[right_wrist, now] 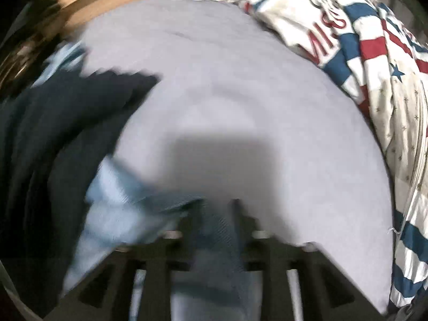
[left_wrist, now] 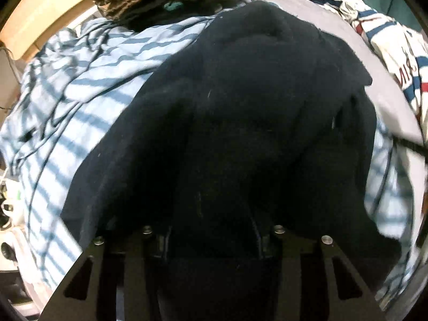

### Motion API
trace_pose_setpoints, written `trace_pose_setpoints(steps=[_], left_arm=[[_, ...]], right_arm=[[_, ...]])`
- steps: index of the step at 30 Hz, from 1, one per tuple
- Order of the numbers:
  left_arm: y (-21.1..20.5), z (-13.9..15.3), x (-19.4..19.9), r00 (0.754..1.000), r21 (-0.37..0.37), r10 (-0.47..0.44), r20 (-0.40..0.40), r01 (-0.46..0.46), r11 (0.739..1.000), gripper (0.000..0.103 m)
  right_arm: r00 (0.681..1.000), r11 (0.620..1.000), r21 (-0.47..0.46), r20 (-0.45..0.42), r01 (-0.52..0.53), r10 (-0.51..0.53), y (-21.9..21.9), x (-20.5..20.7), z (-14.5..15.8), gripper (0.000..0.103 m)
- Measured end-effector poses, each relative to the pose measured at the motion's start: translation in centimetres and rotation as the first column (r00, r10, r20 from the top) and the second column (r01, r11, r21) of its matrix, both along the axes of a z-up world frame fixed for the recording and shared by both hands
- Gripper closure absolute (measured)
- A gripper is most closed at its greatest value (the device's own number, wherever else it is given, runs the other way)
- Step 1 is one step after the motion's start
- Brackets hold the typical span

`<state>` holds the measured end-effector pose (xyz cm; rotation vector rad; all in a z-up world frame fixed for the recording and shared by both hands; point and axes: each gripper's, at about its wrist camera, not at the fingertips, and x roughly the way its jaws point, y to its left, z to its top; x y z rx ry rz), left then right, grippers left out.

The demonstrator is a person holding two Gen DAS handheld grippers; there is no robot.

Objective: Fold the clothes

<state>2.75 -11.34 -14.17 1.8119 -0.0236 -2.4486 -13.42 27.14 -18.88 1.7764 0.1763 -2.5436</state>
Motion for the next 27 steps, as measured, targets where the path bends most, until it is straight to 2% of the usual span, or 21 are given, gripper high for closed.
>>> trace_pose_setpoints(steps=[3, 5, 7, 9, 10, 12, 13, 15, 17, 18, 19, 20, 21, 22, 23, 27], left_arm=[[-0.1, 0.4, 1.4, 1.0, -0.017, -0.014, 0.005, 0.014, 1.0, 0.056], [-0.9, 0.7, 2.0, 1.0, 0.012, -0.006, 0.006, 0.006, 1.0, 0.055], [-1.7, 0.8, 2.0, 1.0, 0.052, 0.012, 0.012, -0.013, 0.999, 0.052], [-2.4, 0.7, 1.8, 0.999, 0.097, 0.04, 0.026, -0.042, 0.994, 0.052], [-2.6, 0.7, 1.6, 0.998, 0.108, 0.049, 0.029, -0.051, 0.993, 0.051], [-2.9, 0.7, 1.4, 0.997, 0.129, 0.066, 0.036, -0.07, 0.989, 0.051], [-3.0, 0.7, 1.3, 0.997, 0.139, 0.073, 0.038, -0.077, 0.987, 0.051], [-3.5, 0.9, 1.5, 0.997, 0.169, 0.074, 0.023, -0.077, 0.983, 0.051], [-4.0, 1.2, 1.9, 0.997, 0.206, 0.076, 0.005, -0.075, 0.976, 0.051], [-4.2, 1.3, 2.0, 0.997, 0.222, 0.081, 0.003, -0.08, 0.972, 0.051], [-4.4, 1.3, 2.2, 0.996, 0.239, 0.087, 0.002, -0.085, 0.967, 0.051], [-4.6, 1.4, 2.3, 0.996, 0.256, 0.092, 0.001, -0.089, 0.963, 0.051], [-4.8, 1.4, 2.5, 0.995, 0.272, 0.098, -0.001, -0.094, 0.958, 0.051], [-5.1, 1.5, 2.6, 0.995, 0.288, 0.103, -0.002, -0.098, 0.952, 0.051], [-5.3, 1.5, 2.8, 0.994, 0.305, 0.109, -0.003, -0.103, 0.947, 0.051], [-6.2, 1.8, 3.4, 0.991, 0.369, 0.13, -0.006, -0.119, 0.922, 0.051]], right_arm=[[0.996, 0.996, -0.05, 0.044, 0.078, -0.076, 1.0, -0.6, 0.5, 0.067], [0.989, 0.985, -0.107, 0.071, 0.136, -0.129, 1.4, 0.2, 1.5, 0.066], [0.992, 0.955, -0.269, 0.062, 0.127, -0.114, 1.6, 2.5, 3.4, 0.056], [0.998, 0.933, -0.355, 0.049, 0.061, -0.047, 0.5, 4.3, 4.2, 0.037], [0.999, 0.921, -0.389, 0.044, 0.017, 0.0, -0.4, 5.1, 4.5, 0.036], [0.996, 0.925, -0.377, 0.042, -0.055, 0.076, -5.3, 5.3, 4.5, 0.03], [0.994, 0.927, -0.367, 0.047, -0.075, 0.099, -6.3, 5.0, 4.1, 0.029], [0.993, 0.938, -0.341, 0.07, -0.069, 0.098, -8.0, 4.1, 3.0, 0.024], [0.992, 0.948, -0.311, 0.079, -0.07, 0.1, -9.4, 4.2, 2.1, 0.023], [0.992, 0.952, -0.295, 0.077, -0.075, 0.103, -9.9, 4.7, 1.8, 0.025], [0.992, 0.963, -0.251, 0.054, -0.1, 0.118, -10.5, 5.2, 1.8, 0.031], [0.99, 0.974, -0.188, 0.033, -0.129, 0.138, -11.1, 5.7, 1.8, 0.055], [0.986, 0.975, -0.154, 0.016, -0.162, 0.167, -11.3, 6.4, 1.9, 0.073], [0.981, 0.974, -0.119, 0.001, -0.194, 0.196, -11.4, 7.2, 2.0, 0.08], [0.983, 0.972, -0.153, 0.008, -0.181, 0.185, -10.5, 7.9, 2.1, 0.091], [0.996, 0.97, -0.234, 0.041, -0.071, 0.082, -6.2, 11.1, 3.2, 0.095]])
